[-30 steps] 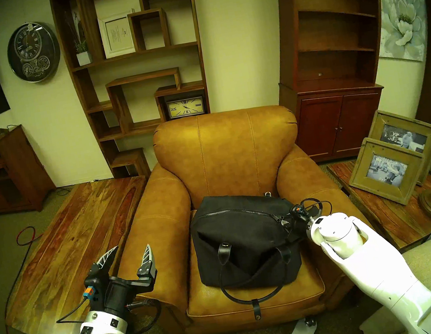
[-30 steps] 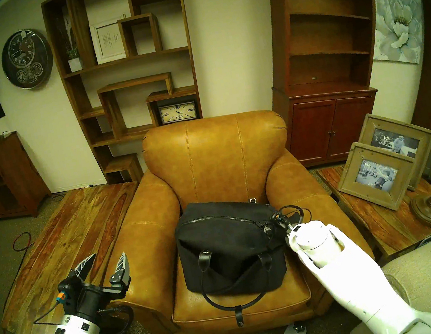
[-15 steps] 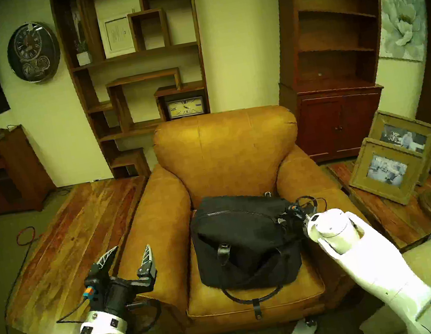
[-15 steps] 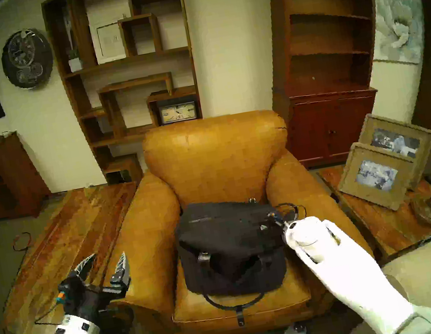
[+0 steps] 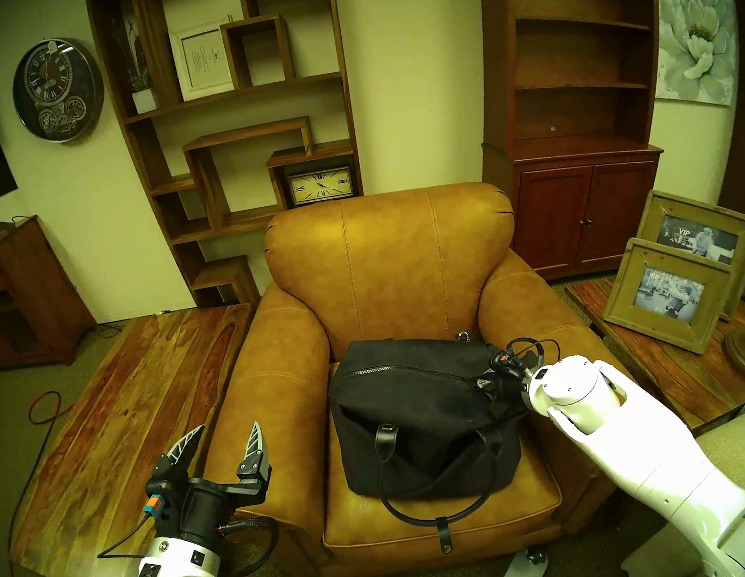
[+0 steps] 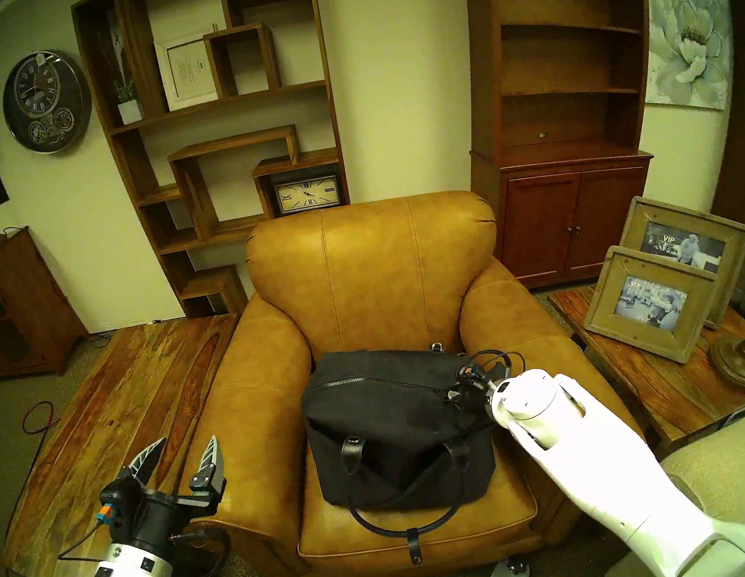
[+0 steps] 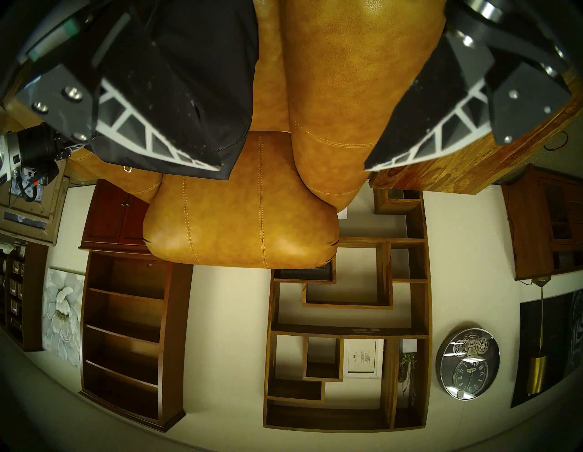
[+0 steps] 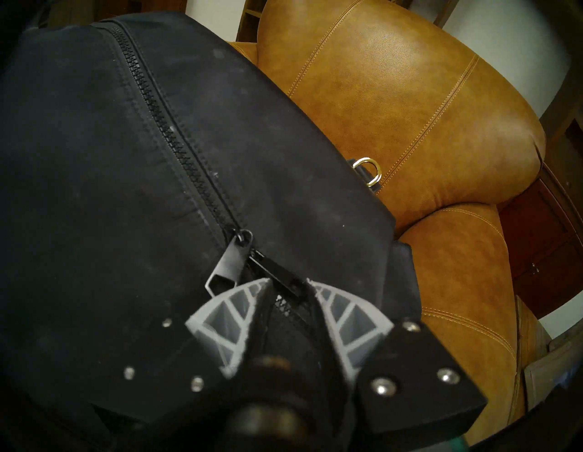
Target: Open a bag with a zipper
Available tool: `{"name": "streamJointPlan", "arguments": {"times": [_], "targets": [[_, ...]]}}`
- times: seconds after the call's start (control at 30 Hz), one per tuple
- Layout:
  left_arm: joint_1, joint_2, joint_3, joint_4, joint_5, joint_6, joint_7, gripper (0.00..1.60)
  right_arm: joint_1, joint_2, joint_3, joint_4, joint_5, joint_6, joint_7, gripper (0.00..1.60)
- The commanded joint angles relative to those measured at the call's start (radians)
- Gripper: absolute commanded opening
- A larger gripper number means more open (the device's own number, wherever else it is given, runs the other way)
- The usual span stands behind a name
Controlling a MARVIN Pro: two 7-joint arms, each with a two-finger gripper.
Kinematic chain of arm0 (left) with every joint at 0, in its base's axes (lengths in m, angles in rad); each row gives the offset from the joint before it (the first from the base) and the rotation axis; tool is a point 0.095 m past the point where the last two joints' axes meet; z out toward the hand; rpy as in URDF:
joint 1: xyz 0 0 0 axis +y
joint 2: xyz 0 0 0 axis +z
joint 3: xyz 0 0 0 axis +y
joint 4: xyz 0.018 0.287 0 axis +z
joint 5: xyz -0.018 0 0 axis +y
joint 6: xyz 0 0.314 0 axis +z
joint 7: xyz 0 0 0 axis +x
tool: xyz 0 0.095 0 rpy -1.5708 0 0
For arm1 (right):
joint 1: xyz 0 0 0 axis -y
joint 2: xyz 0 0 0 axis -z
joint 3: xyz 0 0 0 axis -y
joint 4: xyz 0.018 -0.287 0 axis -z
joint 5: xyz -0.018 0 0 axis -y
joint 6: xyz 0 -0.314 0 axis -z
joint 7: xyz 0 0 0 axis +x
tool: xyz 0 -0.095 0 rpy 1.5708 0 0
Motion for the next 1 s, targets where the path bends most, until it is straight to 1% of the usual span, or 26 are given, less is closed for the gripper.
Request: {"name": "streamJointPlan", "arguments": {"times": [0.0, 0.03, 0.07, 0.1, 0.17, 0.2, 0.47, 0.6, 0.63, 0.67, 0.7, 0.8, 0.83, 0.9, 0.93, 0.97], "targets": [[0.002, 0.001, 0.0, -0.024, 0.001, -0.001, -0.001, 1.6, 0.017, -0.002, -0.006, -0.018, 0.0, 0.001, 0.011, 0.43], [0.002, 0.001, 0.0, -0.024, 0.001, -0.001, -0.001, 1.6, 0.016, -0.002, -0.006, -0.018, -0.002, -0.001, 0.011, 0.41], [0.002, 0.001, 0.0, -0.024, 0.001, -0.001, -0.001, 1.6, 0.015, -0.002, -0.006, -0.018, -0.003, -0.003, 0.01, 0.31], [0.002, 0.001, 0.0, -0.024, 0.001, -0.001, -0.001, 1.6, 0.013, -0.001, -0.005, -0.021, -0.003, -0.003, 0.01, 0.25], [0.002, 0.001, 0.0, -0.024, 0.001, -0.001, -0.001, 1.6, 0.005, 0.004, -0.006, -0.033, -0.011, -0.011, 0.002, 0.05], [0.002, 0.001, 0.0, -0.024, 0.001, -0.001, -0.002, 1.6, -0.007, 0.006, -0.001, -0.046, -0.013, -0.019, -0.007, 0.0], [0.002, 0.001, 0.0, -0.023, 0.001, -0.001, -0.002, 1.6, -0.08, 0.025, 0.032, -0.119, -0.017, -0.043, -0.049, 0.0], [0.001, 0.001, 0.0, -0.023, 0.001, -0.001, -0.002, 1.6, -0.113, 0.04, 0.018, -0.145, -0.075, -0.089, -0.11, 0.0], [0.001, 0.001, 0.0, -0.023, 0.001, -0.001, -0.002, 1.6, -0.119, 0.04, 0.019, -0.143, -0.087, -0.096, -0.132, 0.0], [0.001, 0.001, 0.0, -0.023, 0.001, -0.001, -0.002, 1.6, -0.124, 0.036, 0.028, -0.141, -0.082, -0.099, -0.138, 0.0], [0.001, 0.001, 0.0, -0.023, 0.001, -0.001, -0.002, 1.6, -0.126, 0.04, 0.028, -0.14, -0.095, -0.107, -0.15, 0.0], [0.001, 0.001, 0.0, -0.023, 0.001, -0.001, -0.002, 1.6, -0.127, 0.048, 0.029, -0.135, -0.105, -0.116, -0.158, 0.0], [0.001, 0.001, 0.0, -0.023, 0.001, -0.001, -0.002, 1.6, -0.127, 0.063, 0.021, -0.122, -0.139, -0.134, -0.18, 0.0], [0.001, 0.001, 0.0, -0.023, 0.001, -0.001, -0.002, 1.6, -0.127, 0.065, 0.026, -0.113, -0.149, -0.143, -0.191, 0.0], [0.001, 0.001, 0.0, -0.023, 0.001, -0.002, -0.002, 1.6, -0.115, 0.07, 0.023, -0.093, -0.17, -0.151, -0.201, 0.0], [0.001, 0.001, 0.0, -0.023, 0.001, -0.002, -0.002, 1.6, -0.109, 0.066, 0.028, -0.082, -0.171, -0.157, -0.207, 0.0]]}}
